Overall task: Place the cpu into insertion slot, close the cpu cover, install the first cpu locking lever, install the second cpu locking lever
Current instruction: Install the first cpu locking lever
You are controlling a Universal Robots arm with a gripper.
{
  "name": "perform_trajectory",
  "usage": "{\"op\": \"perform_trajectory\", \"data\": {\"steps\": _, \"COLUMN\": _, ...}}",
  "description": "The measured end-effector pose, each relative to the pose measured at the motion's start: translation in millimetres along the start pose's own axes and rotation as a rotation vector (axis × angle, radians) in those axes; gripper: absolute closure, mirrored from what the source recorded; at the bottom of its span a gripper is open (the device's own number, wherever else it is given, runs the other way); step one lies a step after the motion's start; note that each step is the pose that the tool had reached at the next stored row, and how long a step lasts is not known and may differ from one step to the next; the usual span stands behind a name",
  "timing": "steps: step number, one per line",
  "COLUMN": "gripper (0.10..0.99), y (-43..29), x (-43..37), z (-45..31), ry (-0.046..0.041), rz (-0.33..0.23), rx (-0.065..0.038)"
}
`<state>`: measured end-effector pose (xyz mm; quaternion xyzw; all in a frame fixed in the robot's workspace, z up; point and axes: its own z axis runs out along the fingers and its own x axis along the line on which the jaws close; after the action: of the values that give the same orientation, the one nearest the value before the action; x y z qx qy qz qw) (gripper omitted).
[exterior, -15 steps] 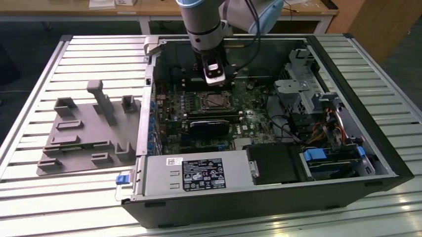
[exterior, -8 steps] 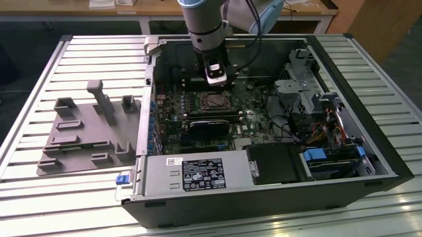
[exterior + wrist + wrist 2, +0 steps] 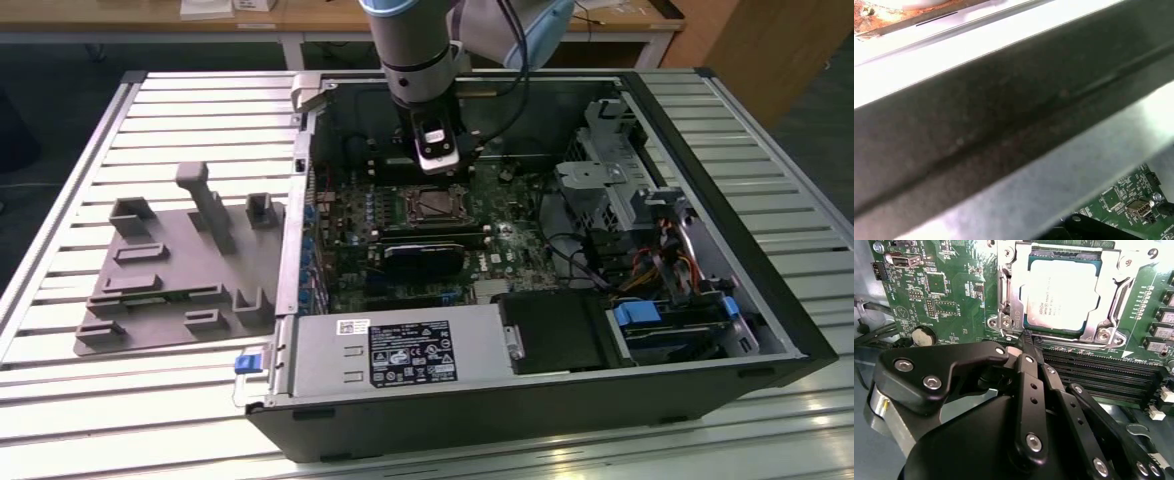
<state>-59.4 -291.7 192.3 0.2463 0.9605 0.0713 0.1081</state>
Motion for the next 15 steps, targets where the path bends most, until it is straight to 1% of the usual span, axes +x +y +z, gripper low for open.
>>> {"op": "perform_trajectory", "data": {"steps": 15, "gripper": 0.984, "y": 0.4, "x": -0.3, "z": -1.6, "ry": 0.0035, "rz": 0.002, "rx": -0.007}}
